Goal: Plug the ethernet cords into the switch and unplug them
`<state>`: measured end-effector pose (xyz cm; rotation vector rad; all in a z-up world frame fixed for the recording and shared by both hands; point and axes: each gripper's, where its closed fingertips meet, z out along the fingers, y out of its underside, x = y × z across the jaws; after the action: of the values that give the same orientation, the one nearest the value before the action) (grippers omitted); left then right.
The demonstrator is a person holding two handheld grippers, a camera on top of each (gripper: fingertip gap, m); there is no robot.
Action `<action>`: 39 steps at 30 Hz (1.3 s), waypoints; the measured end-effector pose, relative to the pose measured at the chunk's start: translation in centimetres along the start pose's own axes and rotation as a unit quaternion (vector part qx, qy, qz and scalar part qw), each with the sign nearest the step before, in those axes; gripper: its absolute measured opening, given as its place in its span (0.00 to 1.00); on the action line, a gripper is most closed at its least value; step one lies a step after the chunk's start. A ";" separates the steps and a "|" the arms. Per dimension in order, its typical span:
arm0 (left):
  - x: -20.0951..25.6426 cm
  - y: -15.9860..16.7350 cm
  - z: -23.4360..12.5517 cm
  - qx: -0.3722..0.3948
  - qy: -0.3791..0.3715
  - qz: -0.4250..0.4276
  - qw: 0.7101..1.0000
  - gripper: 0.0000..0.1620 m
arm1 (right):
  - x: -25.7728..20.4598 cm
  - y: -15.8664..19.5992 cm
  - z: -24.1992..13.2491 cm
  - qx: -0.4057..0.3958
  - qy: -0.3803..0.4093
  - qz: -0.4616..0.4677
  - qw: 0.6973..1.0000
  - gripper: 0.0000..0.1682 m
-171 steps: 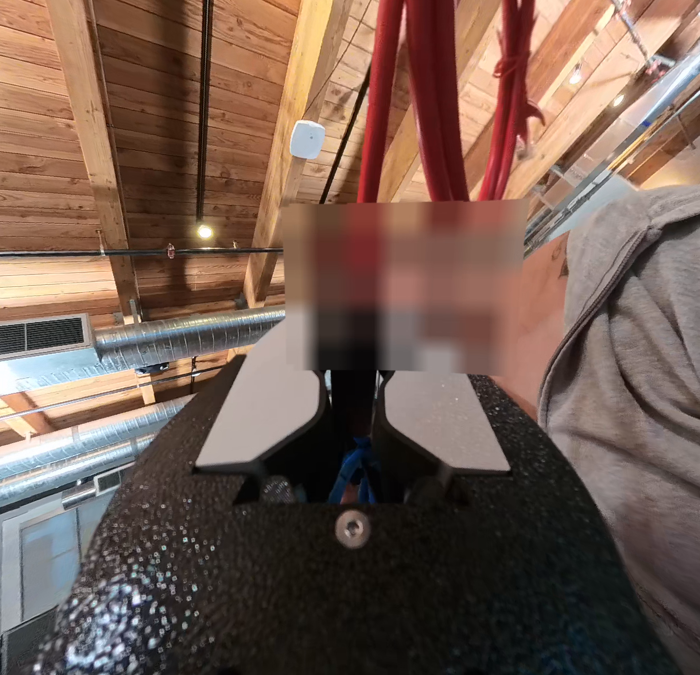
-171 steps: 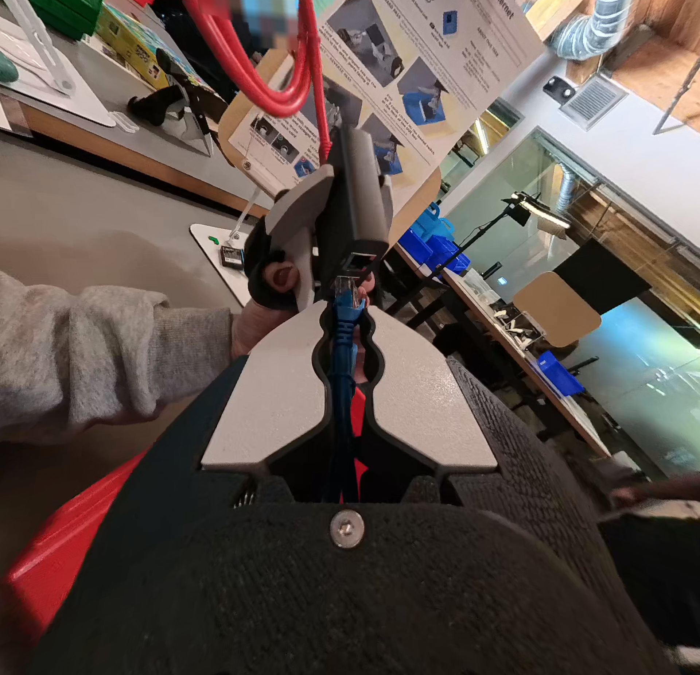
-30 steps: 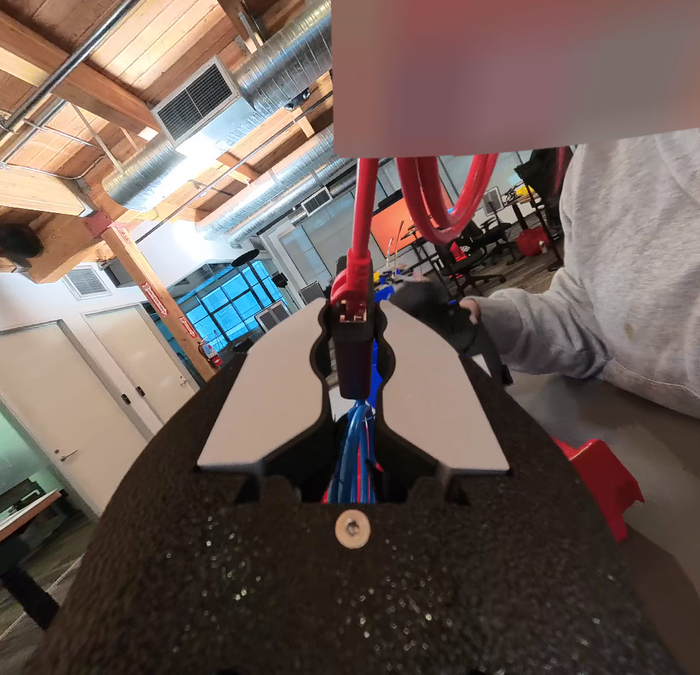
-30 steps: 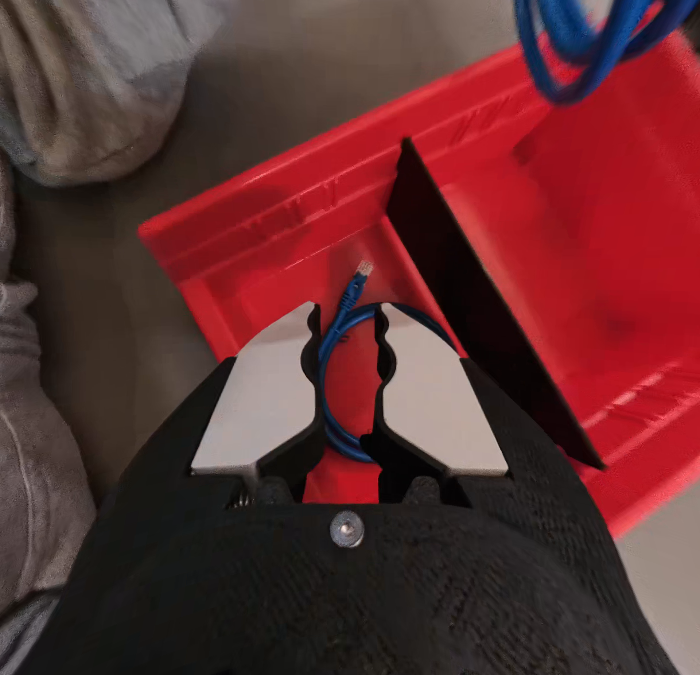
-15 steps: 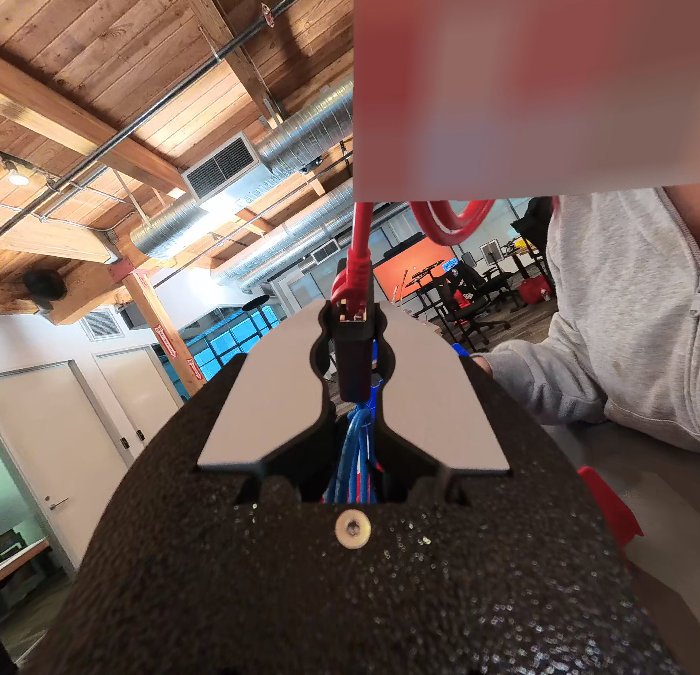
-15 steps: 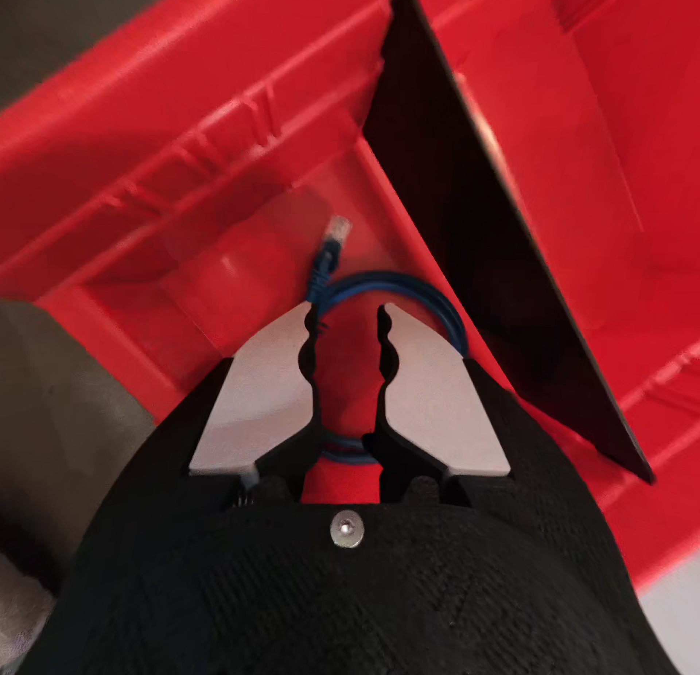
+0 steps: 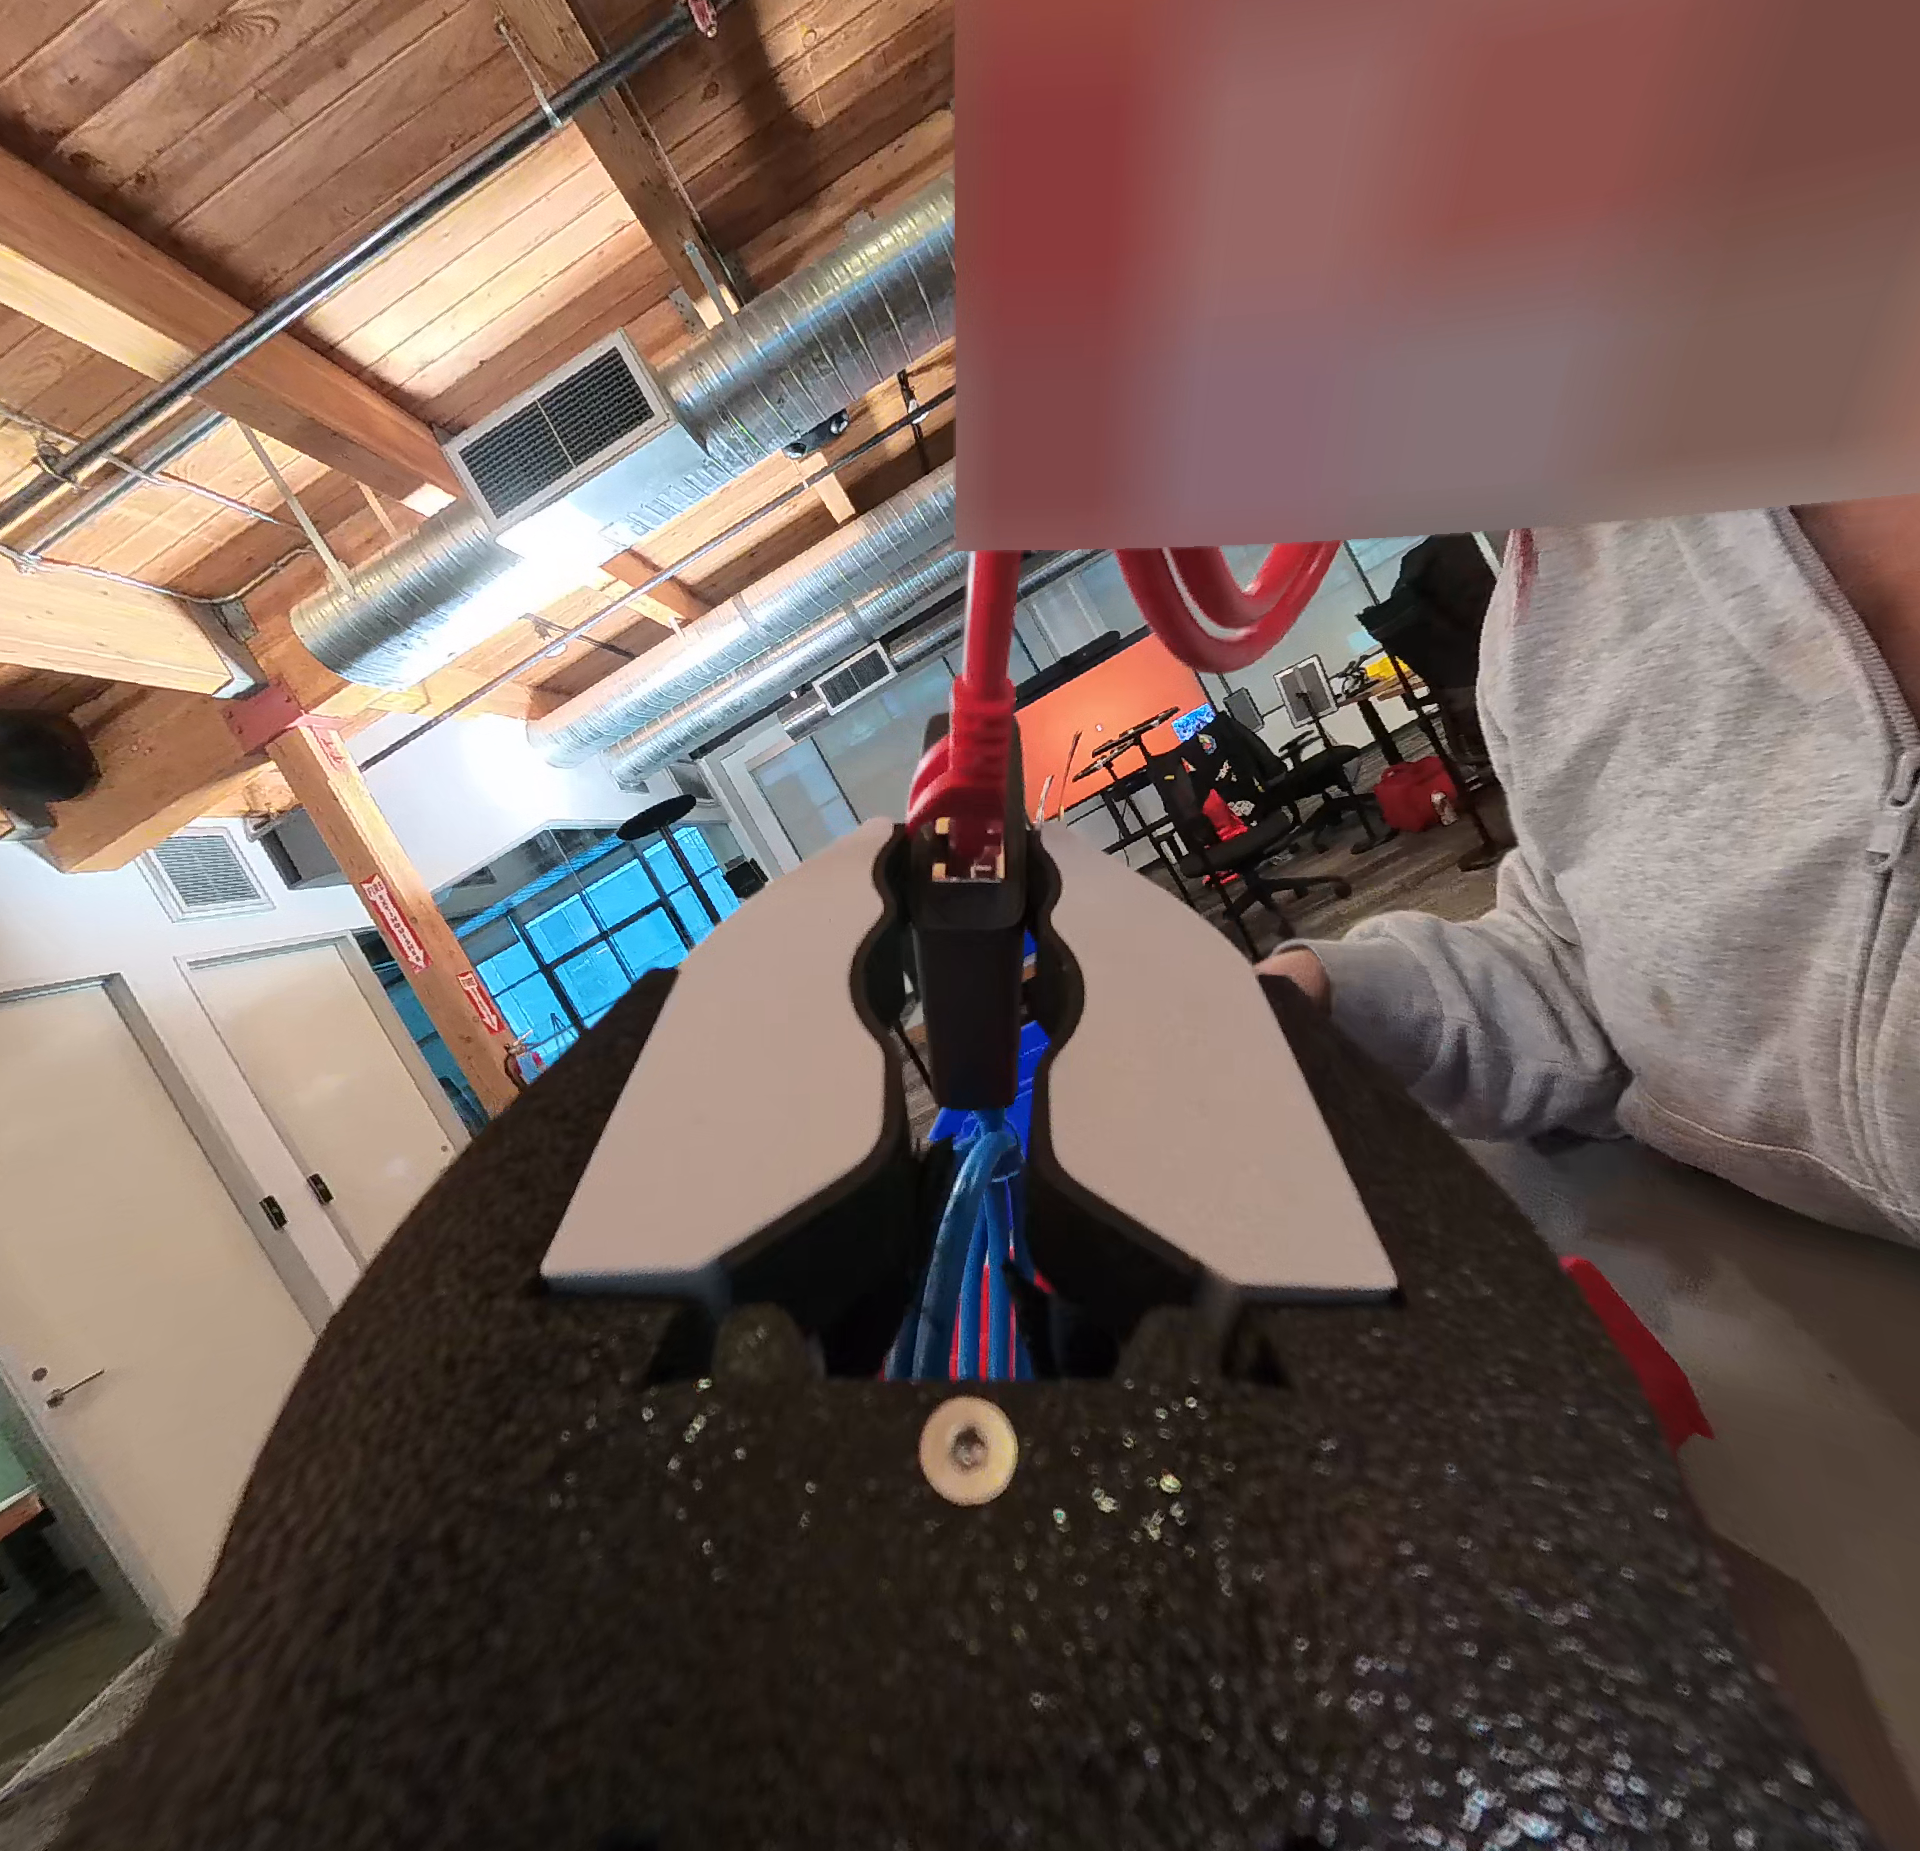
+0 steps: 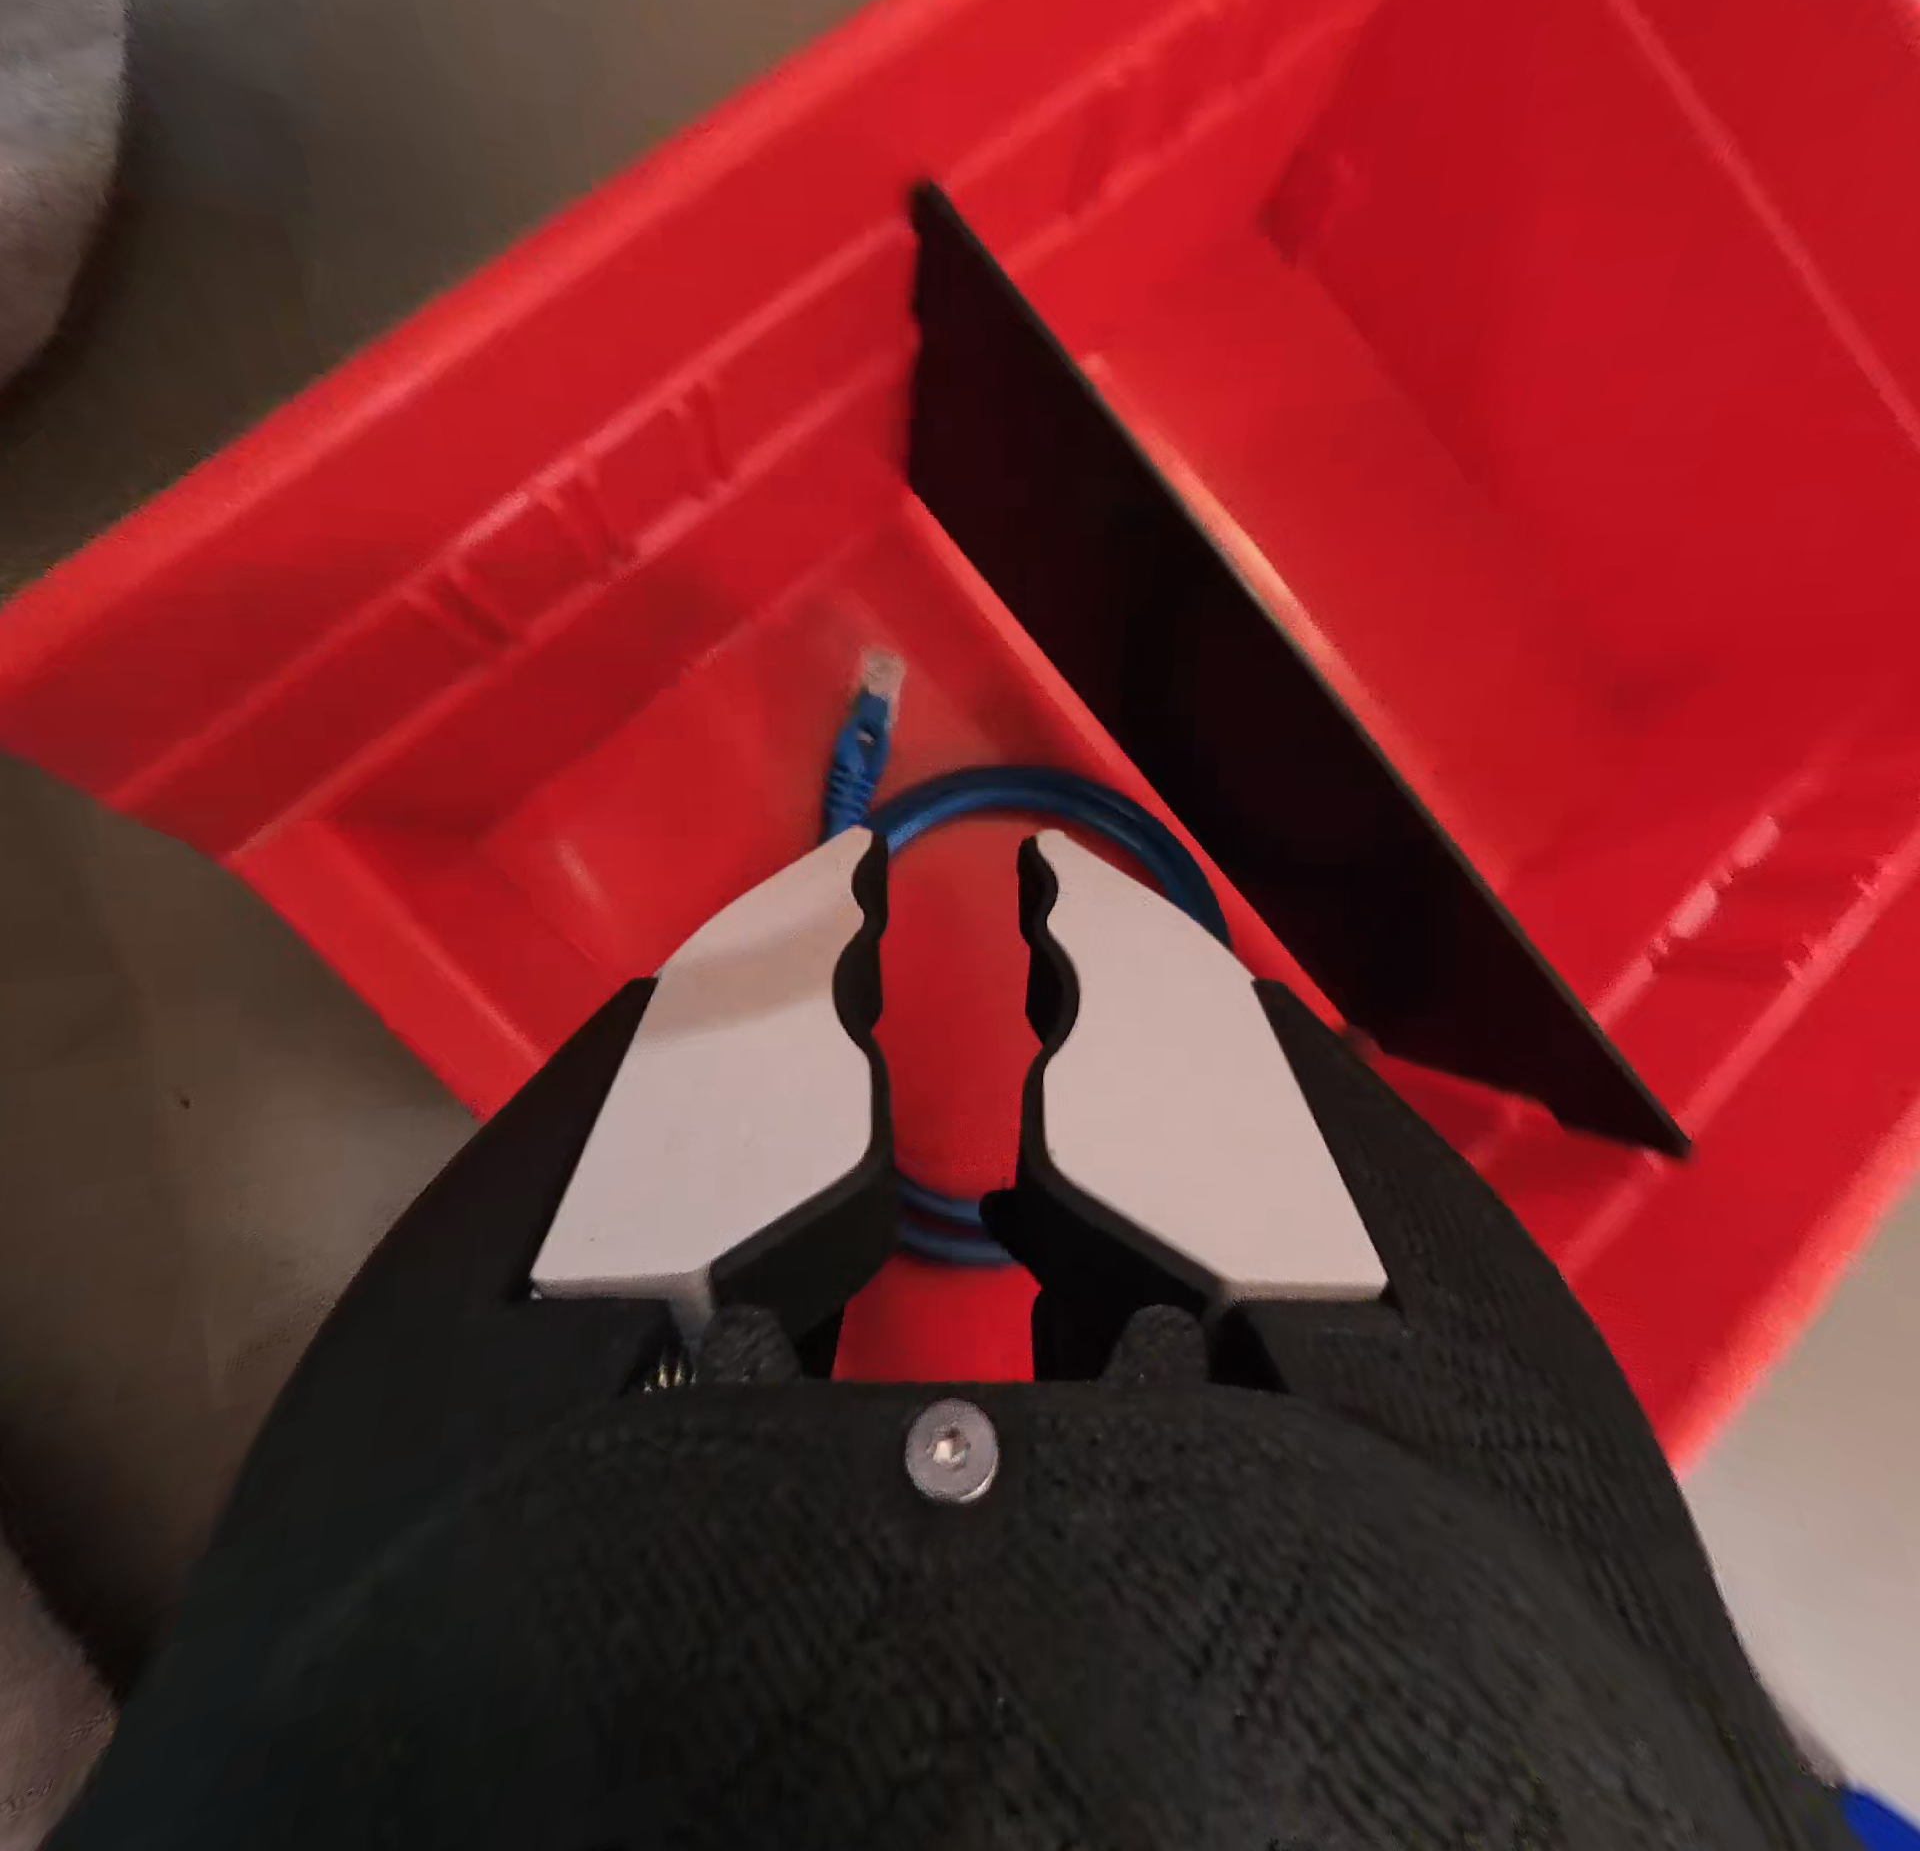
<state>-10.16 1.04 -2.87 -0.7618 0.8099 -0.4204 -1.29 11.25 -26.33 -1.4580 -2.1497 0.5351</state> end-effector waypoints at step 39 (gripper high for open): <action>0.0 -0.3 -0.8 0.029 0.014 -0.029 0.999 0.12 | -2.2 0.9 5.3 -0.075 -0.002 -0.066 0.995 0.09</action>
<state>-10.76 0.49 -3.03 -0.7276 0.8006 -0.5054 -3.10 9.20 -31.49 -1.3789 -2.3121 0.3367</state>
